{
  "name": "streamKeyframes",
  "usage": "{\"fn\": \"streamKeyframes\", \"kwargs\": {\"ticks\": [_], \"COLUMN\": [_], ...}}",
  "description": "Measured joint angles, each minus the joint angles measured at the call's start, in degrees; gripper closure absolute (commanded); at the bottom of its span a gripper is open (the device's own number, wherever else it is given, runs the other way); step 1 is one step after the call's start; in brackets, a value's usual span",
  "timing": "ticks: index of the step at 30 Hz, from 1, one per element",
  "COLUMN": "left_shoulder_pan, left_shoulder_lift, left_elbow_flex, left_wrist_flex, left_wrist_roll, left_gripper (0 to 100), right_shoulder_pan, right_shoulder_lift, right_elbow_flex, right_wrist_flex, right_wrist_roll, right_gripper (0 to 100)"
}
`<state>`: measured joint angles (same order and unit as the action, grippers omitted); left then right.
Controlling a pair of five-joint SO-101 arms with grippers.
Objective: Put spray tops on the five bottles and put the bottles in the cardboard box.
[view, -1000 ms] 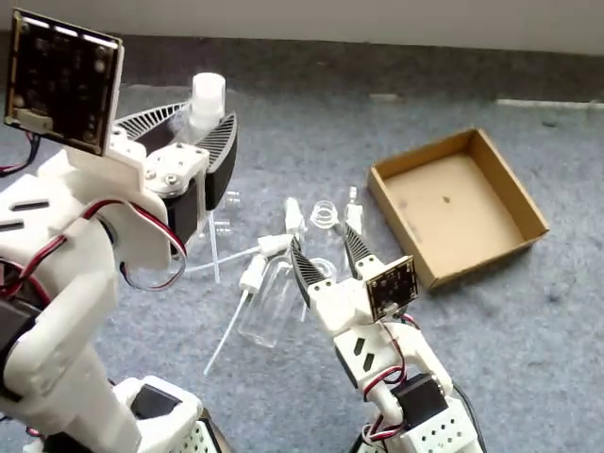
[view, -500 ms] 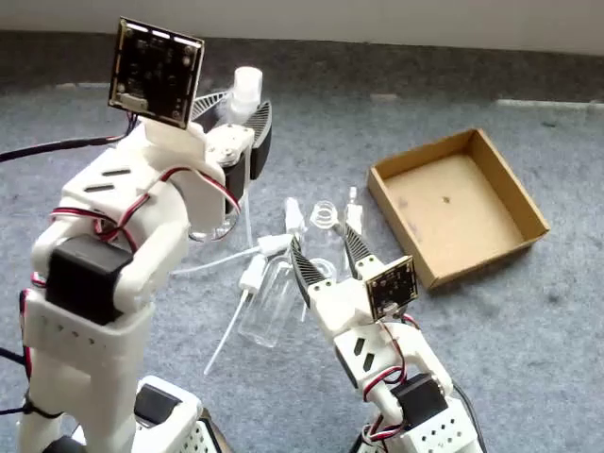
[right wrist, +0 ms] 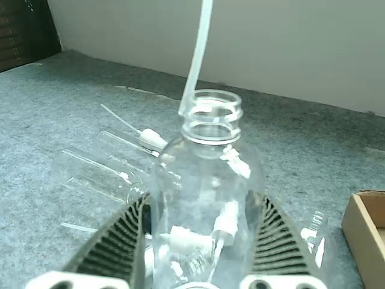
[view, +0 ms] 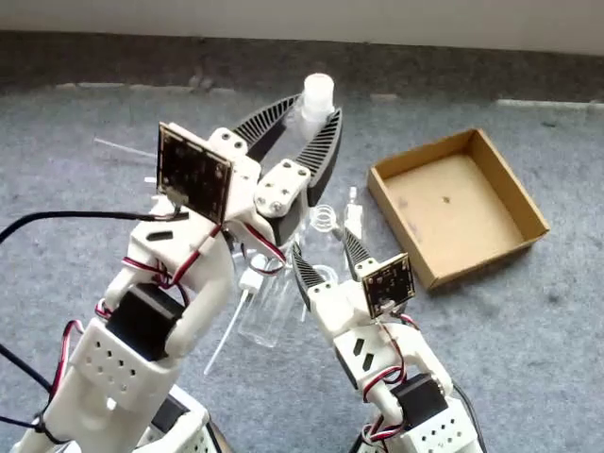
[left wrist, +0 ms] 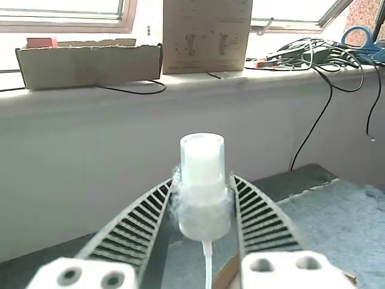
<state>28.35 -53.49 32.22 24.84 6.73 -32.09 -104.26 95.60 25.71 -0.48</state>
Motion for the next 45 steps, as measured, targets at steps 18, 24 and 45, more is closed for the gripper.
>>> {"fn": "streamKeyframes", "kwargs": {"ticks": [18, 24, 45], "left_shoulder_pan": [-1.1, -1.1, -1.1], "left_shoulder_lift": [-2.6, -10.6, -12.7], "left_elbow_flex": [6.0, 6.0, 20.0], "left_wrist_flex": [-13.2, -8.4, -15.3], "left_wrist_roll": [0.0, 0.0, 0.0], "left_gripper": [100, 100, 100], "right_shoulder_pan": [0.0, 0.0, 0.0], "right_shoulder_lift": [0.0, 0.0, 0.0], "right_elbow_flex": [0.0, 0.0, 0.0], "right_wrist_flex": [0.1, 0.1, 1.6], "right_wrist_roll": [0.0, 0.0, 0.0], "right_gripper": [90.6, 90.6, 90.6]}}
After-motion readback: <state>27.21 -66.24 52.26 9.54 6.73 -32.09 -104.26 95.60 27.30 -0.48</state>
